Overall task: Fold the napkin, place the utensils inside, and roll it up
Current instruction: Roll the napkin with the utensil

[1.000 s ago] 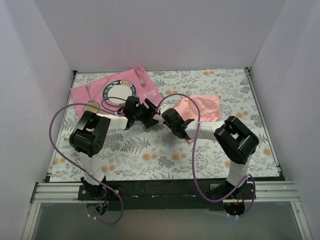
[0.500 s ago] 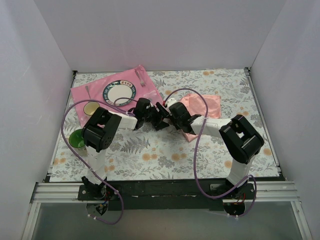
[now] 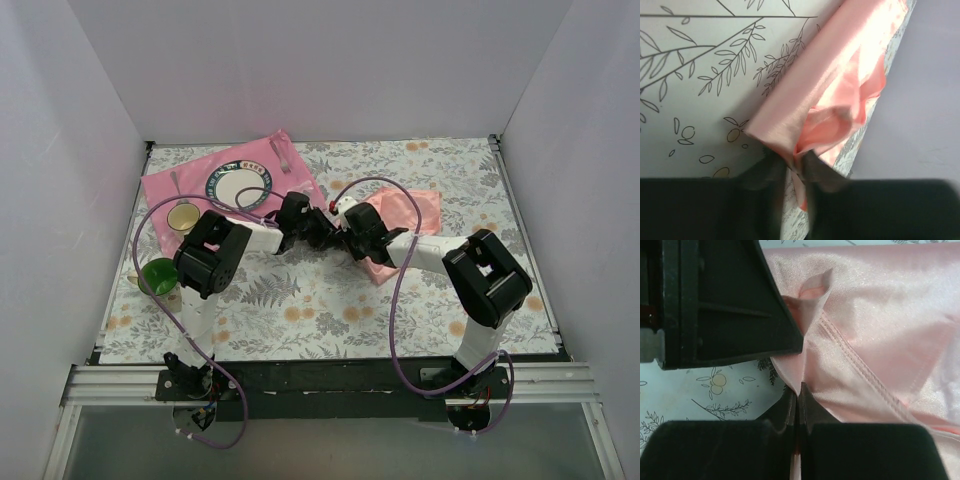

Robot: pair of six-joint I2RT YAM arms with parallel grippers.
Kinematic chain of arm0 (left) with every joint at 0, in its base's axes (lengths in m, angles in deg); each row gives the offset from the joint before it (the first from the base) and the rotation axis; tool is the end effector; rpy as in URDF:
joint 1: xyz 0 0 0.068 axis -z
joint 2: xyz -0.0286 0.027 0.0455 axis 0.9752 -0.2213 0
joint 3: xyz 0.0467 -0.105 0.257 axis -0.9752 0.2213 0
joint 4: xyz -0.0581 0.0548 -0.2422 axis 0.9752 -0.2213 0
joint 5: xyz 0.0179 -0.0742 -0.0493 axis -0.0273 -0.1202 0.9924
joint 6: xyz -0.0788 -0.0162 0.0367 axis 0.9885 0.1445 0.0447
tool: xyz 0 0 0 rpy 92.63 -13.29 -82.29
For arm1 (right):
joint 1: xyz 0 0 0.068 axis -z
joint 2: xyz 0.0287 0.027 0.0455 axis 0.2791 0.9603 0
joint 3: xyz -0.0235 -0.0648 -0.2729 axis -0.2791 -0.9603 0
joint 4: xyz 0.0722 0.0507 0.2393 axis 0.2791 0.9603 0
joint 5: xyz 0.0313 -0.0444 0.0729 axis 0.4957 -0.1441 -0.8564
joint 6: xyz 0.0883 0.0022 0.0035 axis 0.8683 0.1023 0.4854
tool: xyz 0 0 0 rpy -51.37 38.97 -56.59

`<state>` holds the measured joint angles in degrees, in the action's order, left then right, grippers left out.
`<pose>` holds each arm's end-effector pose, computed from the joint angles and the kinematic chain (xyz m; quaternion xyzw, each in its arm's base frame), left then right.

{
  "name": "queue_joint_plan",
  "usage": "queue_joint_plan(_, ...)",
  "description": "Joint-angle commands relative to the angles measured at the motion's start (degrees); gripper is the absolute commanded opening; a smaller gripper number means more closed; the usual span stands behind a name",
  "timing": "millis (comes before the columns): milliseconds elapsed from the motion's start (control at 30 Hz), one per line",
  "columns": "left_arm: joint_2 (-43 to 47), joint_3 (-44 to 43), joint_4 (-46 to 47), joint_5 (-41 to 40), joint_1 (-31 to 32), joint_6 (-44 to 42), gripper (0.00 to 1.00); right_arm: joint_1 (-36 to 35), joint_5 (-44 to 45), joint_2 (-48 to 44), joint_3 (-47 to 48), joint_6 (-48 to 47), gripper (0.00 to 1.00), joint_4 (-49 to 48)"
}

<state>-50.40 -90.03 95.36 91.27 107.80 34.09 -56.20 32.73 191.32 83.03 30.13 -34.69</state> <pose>0.3813 -0.2603 0.0975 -0.4592 0.7570 -0.4648 0.0036 0.3168 0.2431 0.1510 -0.2860 0.8647 0.0327 0.4116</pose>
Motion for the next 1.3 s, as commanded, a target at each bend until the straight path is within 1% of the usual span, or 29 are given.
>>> queue_joint_plan(0, -0.5, -1.52, -5.54, -4.94, -0.18, -4.33, 0.05, -0.18, -2.54, -1.98, -1.47, -1.43, 0.01, 1.58)
queue_joint_plan(33, -0.41, -1.7, -5.89, -4.77, -0.18, -4.51, 0.04, -0.18, -2.36, -1.97, -1.29, -1.52, 0.06, 2.19)
queue_joint_plan(100, 0.46, -1.35, -6.07, -4.77, -0.27, -4.25, 0.0, -0.18, -1.14, -2.15, -1.2, -2.22, 0.1, 2.8)
queue_joint_plan(133, 0.73, -1.26, -6.16, -4.77, -0.27, -4.25, 0.0, -0.18, -0.78, -2.59, -1.2, -2.39, 0.17, 2.81)
queue_joint_plan(200, 1.17, -1.52, -6.69, -4.07, -0.18, -3.64, 0.0, -0.09, 0.18, -3.55, -1.9, -2.92, 0.24, 2.81)
queue_joint_plan(233, 1.35, -1.96, -7.12, -3.46, -0.18, -3.29, 0.0, -0.35, 0.28, -4.51, -2.17, -3.01, 0.35, 2.81)
queue_joint_plan(300, 1.52, -2.31, -8.0, -2.84, -0.18, -2.67, 0.0, -0.62, 1.06, -5.4, -2.35, -3.89, 0.41, 5.26)
queue_joint_plan(333, 1.79, -2.31, -8.18, -2.31, -0.18, -1.88, 0.0, -1.4, 1.85, -6.1, -2.43, -4.15, 0.49, 5.53)
queue_joint_plan(400, 1.96, -2.49, -8.62, -1.61, -0.18, -0.91, 0.0, -2.37, 4.39, -6.8, -3.05, -5.03, 0.55, 6.06)
queue_joint_plan(433, 2.05, -2.58, -8.8, -1.26, -0.27, 0.13, 0.0, -3.33, 5.1, -7.07, -3.4, -5.21, 0.6, 5.97)
queue_joint_plan(500, 2.32, -2.67, -8.71, -0.03, -0.18, 1.02, 0.0, -4.39, 7.55, -7.25, -4.8, -5.56, 0.63, 4.84)
queue_joint_plan(533, 2.49, -2.75, -8.88, 0.15, -0.18, 1.28, 0.0, -5.53, 8.7, -7.16, -5.33, -5.73, 0.67, 4.22)
queue_joint_plan(600, 2.93, -2.84, -9.24, 0.68, -0.18, 1.99, 0.0, -6.76, 12.73, -6.64, -6.38, -6.44, 0.69, 3.43)
queue_joint_plan(633, 3.11, -3.02, -9.5, 0.85, -0.18, 2.16, 0.0, -7.73, 13.89, -5.68, -6.48, -6.96, 0.71, 1.25)
queue_joint_plan(767, 3.02, -3.28, -9.06, 3.05, -0.18, 4.01, 0.0, -8.88, 18.11, -2.51, -6.13, -7.67, 0.71, -2.02)
queue_joint_plan(833, 2.93, -3.81, -9.24, 3.93, -0.27, 4.54, 0.0, -9.75, 23.9, -0.23, -5.6, -8.02, 0.7, -3.77)
queue_joint_plan(900, 3.19, -3.81, -9.32, 4.19, -0.53, 4.8, 0.0, -10.02, 27.85, 1.01, -5.86, -9.33, 0.66, -5.36)
queue_joint_plan(967, 3.46, -3.55, -9.15, 4.46, -0.88, 4.98, 0.0, -10.99, 30.15, 2.33, -5.6, -10.82, 0.66, -7.03)
queue_joint_plan(1033, 3.55, -3.28, -8.8, 5.59, -1.23, 5.59, 0.0, -11.34, 32.27, 3.9, -4.81, -11.01, 0.65, -6.51)
queue_joint_plan(1067, 3.55, -3.28, -8.54, 5.95, -1.49, 5.77, 0.0, -11.34, 32.53, 4.52, -2.81, -10.75, 0.65, -3.98)
queue_joint_plan(1167, 3.63, -3.28, -8.36, 6.22, -2.2, 5.86, 0.0, -11.34, 34.2, 5.76, -2.69, -11.36, 0.57, -3.52)
queue_joint_plan(1200, 3.46, -3.28, -8.18, 6.48, -2.29, 5.86, 0.0, -11.34, 33.94, 5.67, -3.05, -11.88, 0.48, -4.04)
queue_joint_plan(1267, 2.93, -3.54, -8.01, 7.27, -2.64, 5.68, 0.0, -11.17, 32.8, 5.58, -3.31, -12.15, 0.38, -3.79)
